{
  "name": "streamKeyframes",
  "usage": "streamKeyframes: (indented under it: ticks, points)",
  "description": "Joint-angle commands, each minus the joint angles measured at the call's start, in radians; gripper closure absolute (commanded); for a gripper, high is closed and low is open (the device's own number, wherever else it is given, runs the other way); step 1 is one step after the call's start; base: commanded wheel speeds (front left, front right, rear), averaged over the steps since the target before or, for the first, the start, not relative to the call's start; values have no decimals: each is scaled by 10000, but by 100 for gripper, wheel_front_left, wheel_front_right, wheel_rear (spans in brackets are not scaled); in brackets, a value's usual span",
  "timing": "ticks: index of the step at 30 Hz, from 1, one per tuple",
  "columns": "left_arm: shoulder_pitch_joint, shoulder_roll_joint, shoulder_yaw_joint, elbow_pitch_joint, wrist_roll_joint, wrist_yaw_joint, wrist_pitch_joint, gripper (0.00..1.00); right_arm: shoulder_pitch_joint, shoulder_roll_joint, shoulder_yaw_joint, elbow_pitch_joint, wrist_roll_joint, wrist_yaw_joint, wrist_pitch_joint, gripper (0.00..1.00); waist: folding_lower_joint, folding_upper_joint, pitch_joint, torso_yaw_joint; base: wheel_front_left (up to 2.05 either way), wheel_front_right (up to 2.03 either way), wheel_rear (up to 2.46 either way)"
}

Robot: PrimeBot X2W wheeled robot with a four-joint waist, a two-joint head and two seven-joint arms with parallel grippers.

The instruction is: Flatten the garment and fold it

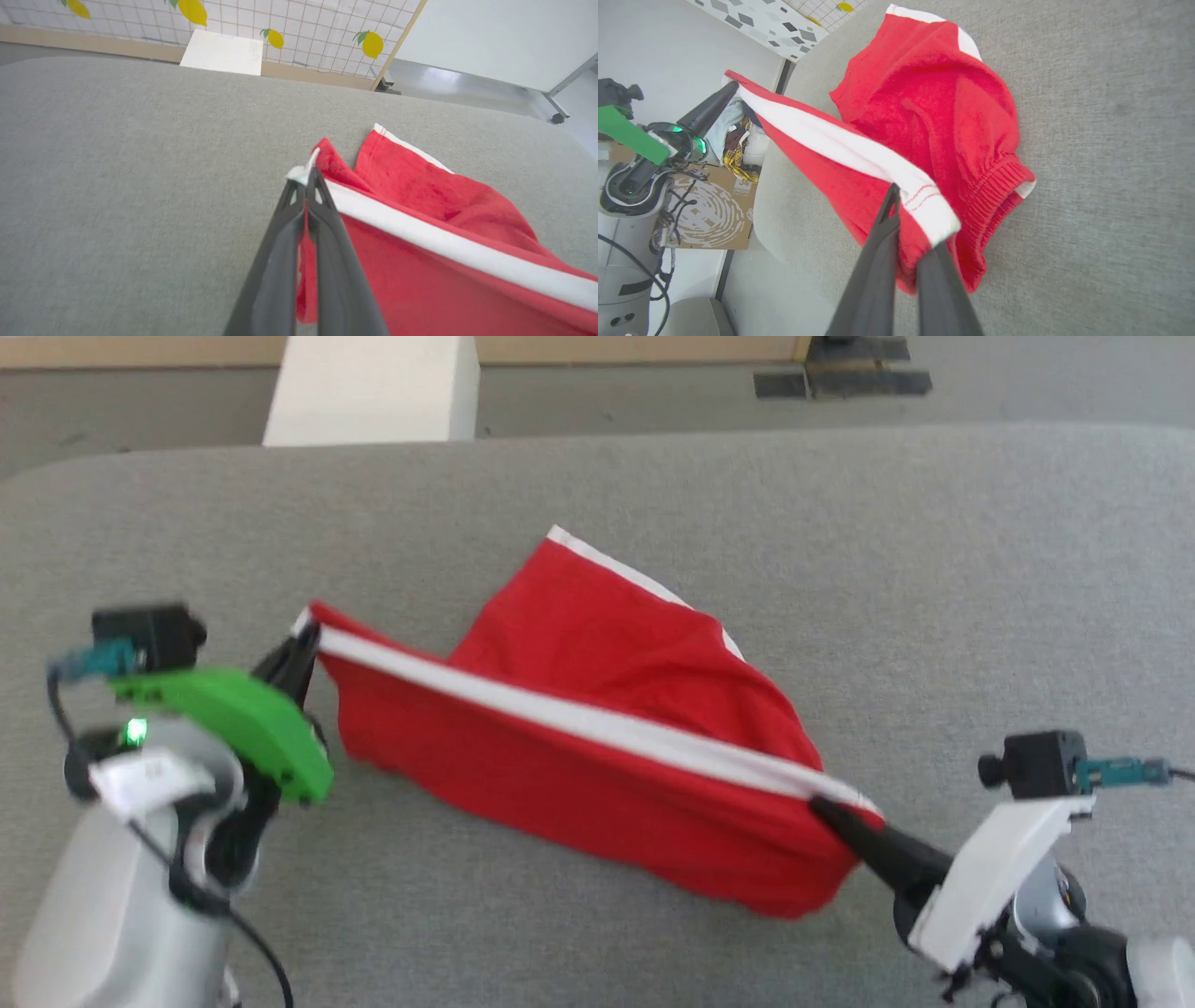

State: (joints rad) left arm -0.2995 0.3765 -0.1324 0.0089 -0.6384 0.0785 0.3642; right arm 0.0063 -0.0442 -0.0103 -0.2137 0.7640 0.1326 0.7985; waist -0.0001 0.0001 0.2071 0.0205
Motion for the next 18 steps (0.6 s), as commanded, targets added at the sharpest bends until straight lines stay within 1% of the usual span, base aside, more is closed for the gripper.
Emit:
streamKeyframes:
  ticks: [1,5,9,13,18]
  points:
    - [-790,155,-48,441,159,-145,123,100,-386,-61,-66,213,154,-19,-156,100,1,-1,900,-593,0,0,0]
    - [-2349,142,-390,1614,239,-498,435,100,-1218,-61,118,743,520,-19,-551,100,1,-1,1597,-985,0,0,0]
    - [-3517,164,-683,2579,439,-734,615,100,-1899,-61,331,1284,479,-19,-975,100,1,-1,2128,-1375,0,0,0]
    - [-4357,123,-892,3321,568,-886,715,100,-2339,-61,619,1733,542,-19,-1340,100,1,-1,2515,-1695,0,0,0]
    - [-5027,38,-1135,3810,692,-1064,730,100,-2678,-61,965,2105,715,-19,-1721,100,1,-1,2826,-2023,0,0,0]
